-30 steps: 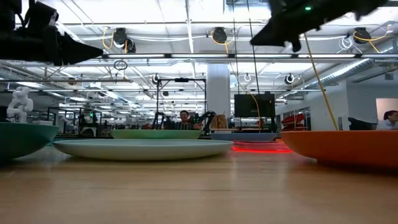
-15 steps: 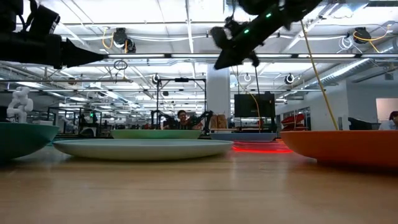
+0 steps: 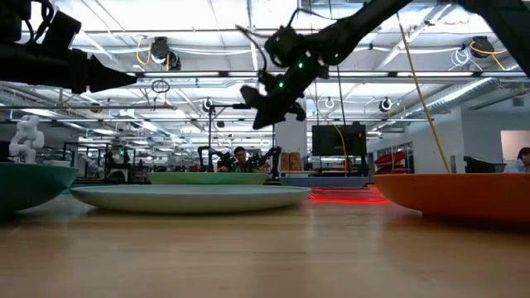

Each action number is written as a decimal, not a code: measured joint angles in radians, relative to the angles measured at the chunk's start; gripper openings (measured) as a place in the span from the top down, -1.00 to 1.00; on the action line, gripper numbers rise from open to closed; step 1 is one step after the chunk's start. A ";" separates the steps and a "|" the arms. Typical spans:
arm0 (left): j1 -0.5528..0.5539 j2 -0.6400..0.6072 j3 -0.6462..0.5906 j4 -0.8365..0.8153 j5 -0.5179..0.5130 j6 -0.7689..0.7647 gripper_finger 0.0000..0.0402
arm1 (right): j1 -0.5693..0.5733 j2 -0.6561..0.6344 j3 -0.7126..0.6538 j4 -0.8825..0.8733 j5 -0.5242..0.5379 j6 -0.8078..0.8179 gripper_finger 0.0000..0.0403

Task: Stack plastic plates
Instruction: Stack the green plate on top of the light blue plate, then stack the dark green plate on top of the green plate

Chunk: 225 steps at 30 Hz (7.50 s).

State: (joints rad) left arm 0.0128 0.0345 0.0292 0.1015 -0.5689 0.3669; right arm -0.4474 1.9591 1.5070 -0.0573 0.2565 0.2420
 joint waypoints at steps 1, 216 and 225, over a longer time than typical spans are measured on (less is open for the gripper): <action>0.000 0.000 0.000 0.000 -0.001 0.003 0.44 | -0.007 0.019 0.010 0.003 0.000 0.000 0.95; -0.094 0.080 0.244 -0.132 0.194 -0.398 0.44 | 0.433 -0.376 -0.397 -0.027 -0.281 -0.314 0.34; -0.173 0.267 0.244 -0.087 0.197 -0.593 0.44 | 0.441 -0.596 -0.650 0.115 -0.242 -0.364 0.34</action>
State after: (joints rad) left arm -0.1597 0.3018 0.2729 0.0141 -0.3714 -0.2261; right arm -0.0067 1.3627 0.8570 0.0575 0.0142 -0.1217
